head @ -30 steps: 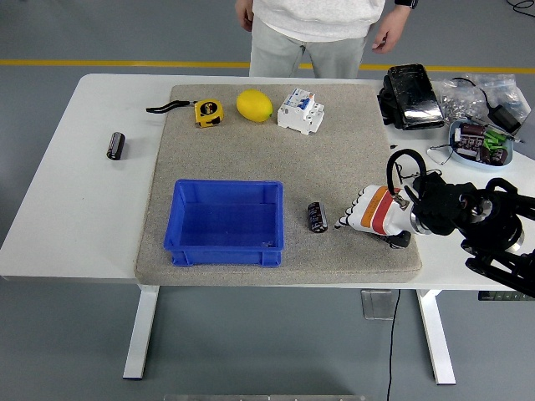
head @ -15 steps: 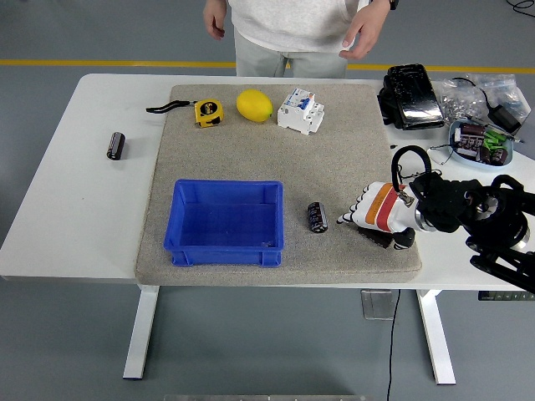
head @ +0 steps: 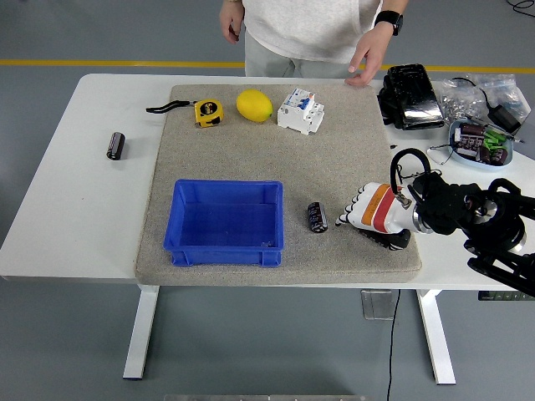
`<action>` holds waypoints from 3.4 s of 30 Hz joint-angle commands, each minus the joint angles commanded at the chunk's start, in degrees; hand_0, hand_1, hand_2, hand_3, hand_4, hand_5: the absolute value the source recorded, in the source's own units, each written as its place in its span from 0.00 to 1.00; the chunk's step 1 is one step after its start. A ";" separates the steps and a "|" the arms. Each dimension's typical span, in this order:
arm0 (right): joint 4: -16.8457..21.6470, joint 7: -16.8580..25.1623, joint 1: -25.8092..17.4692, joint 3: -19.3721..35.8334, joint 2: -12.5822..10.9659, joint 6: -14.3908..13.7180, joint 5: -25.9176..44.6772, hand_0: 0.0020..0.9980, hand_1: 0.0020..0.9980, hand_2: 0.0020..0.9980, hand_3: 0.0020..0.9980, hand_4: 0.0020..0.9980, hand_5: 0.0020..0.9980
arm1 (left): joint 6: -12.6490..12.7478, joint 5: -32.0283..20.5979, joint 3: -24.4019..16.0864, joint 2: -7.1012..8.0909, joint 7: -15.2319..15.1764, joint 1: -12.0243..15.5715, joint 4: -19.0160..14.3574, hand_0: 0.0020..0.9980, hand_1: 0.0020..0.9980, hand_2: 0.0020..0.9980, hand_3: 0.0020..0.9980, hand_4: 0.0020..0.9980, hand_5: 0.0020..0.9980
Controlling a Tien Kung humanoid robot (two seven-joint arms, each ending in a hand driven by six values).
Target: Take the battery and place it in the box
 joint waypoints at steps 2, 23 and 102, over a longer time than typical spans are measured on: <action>-0.20 0.06 -0.04 0.03 -0.04 -0.06 0.00 0.67 0.69 0.74 0.81 1.00 0.07 | 0.03 -0.17 0.12 0.00 -0.05 0.00 -0.01 0.82 0.79 0.82 0.67 0.69 0.55; -1.01 0.50 -0.25 -0.05 -0.14 -2.41 0.00 0.52 0.51 0.53 0.52 0.73 0.00 | -0.15 0.14 0.12 0.02 0.01 -0.09 -0.12 0.82 0.80 0.82 0.67 0.69 0.55; 0.46 -5.15 4.81 4.92 17.88 -7.21 7.79 0.67 0.69 0.82 0.90 0.90 0.06 | 0.01 2.03 -0.74 0.57 0.60 -0.23 -0.13 0.82 0.79 0.82 0.67 0.69 0.55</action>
